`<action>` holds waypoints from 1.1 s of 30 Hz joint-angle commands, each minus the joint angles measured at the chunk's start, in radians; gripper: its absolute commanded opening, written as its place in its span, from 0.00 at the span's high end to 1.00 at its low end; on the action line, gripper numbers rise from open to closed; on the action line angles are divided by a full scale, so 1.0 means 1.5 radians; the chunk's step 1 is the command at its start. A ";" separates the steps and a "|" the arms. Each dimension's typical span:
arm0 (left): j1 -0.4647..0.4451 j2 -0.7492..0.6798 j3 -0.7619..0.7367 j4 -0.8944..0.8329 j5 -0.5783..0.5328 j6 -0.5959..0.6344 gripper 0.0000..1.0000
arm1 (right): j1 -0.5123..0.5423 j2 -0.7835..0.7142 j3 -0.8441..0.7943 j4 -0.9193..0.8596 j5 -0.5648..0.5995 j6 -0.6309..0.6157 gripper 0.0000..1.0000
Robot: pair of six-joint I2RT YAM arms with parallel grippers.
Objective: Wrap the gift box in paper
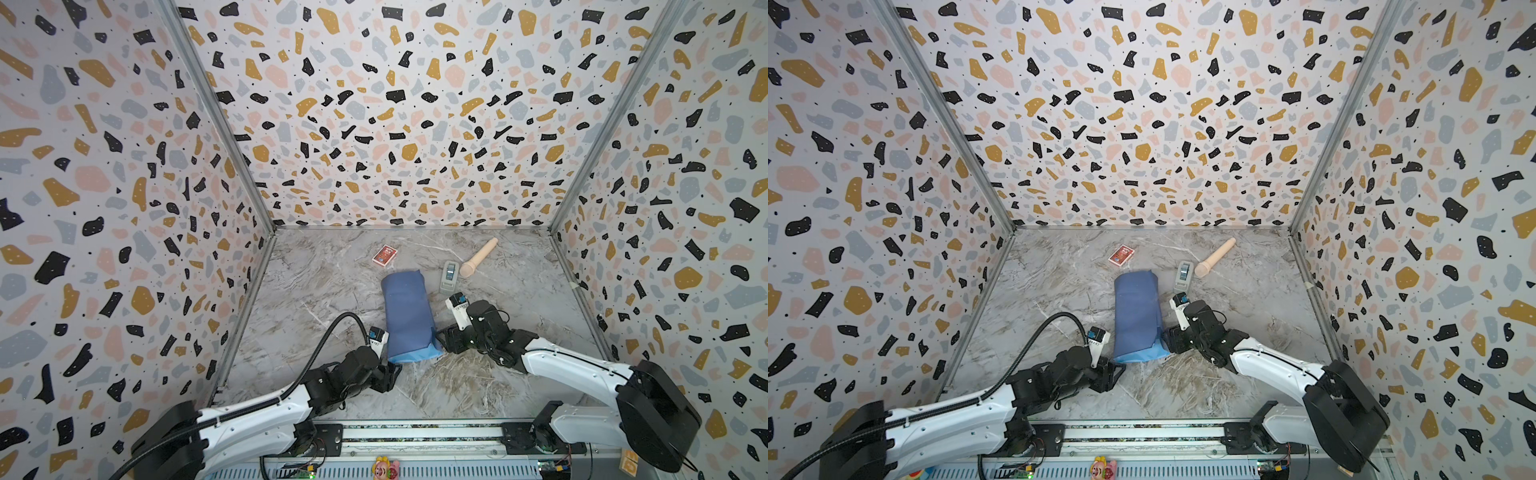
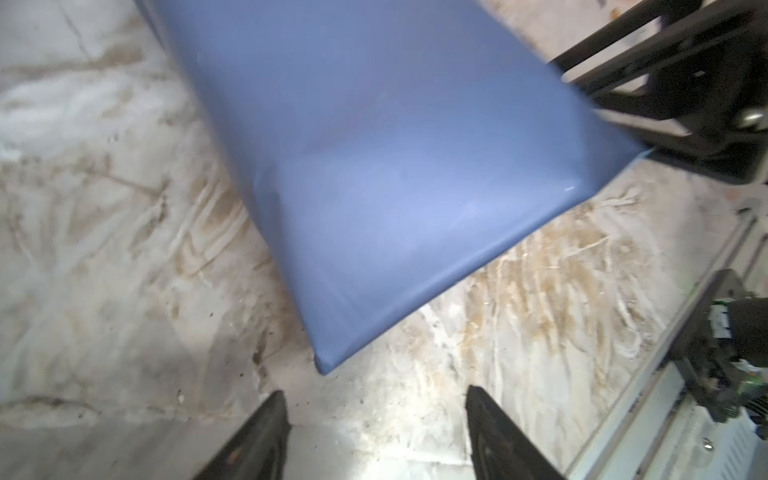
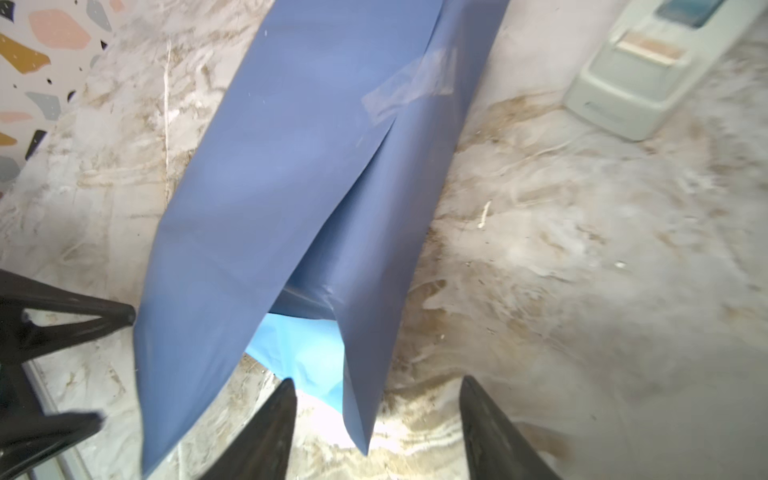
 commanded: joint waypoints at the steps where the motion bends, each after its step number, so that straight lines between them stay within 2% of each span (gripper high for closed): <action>1: 0.004 -0.053 0.021 -0.022 0.011 0.031 0.24 | -0.001 -0.048 -0.002 -0.046 0.021 -0.019 0.33; 6: 0.031 -0.050 0.056 -0.012 -0.018 0.031 0.13 | 0.010 -0.064 0.015 -0.003 -0.023 -0.003 0.22; 11: 0.105 0.025 0.064 0.012 -0.024 0.019 0.12 | 0.032 0.009 0.051 0.018 -0.011 0.003 0.15; 14: 0.123 0.073 0.063 0.044 -0.021 0.032 0.12 | 0.036 0.051 0.063 0.030 0.001 0.004 0.14; 21: 0.124 0.198 0.076 0.106 0.009 0.071 0.13 | 0.036 0.120 0.059 0.057 0.004 -0.001 0.13; 33: 0.124 0.277 0.061 0.194 -0.018 0.063 0.16 | 0.030 0.174 0.051 0.095 0.015 -0.012 0.21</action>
